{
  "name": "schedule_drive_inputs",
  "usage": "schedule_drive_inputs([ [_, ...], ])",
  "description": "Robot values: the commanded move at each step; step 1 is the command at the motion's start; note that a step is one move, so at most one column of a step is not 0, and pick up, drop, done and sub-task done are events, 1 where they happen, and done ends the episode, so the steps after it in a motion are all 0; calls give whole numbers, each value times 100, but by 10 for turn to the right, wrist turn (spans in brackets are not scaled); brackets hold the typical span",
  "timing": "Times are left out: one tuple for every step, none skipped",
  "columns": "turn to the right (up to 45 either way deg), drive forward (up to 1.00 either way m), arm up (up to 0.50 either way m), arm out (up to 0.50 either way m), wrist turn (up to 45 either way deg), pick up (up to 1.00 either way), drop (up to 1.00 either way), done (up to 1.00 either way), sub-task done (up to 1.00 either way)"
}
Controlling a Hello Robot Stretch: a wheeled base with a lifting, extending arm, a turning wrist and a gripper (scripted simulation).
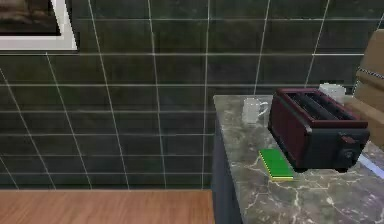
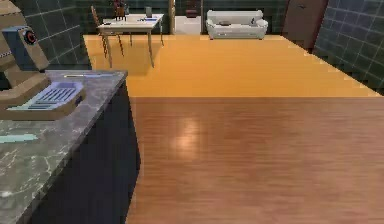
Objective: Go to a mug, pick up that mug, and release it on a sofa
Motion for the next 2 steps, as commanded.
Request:
schedule_drive_inputs([
  [-450,0,0,0,0,0,0,0,0],
  [-450,0,0,0,0,0,0,0,0],
])
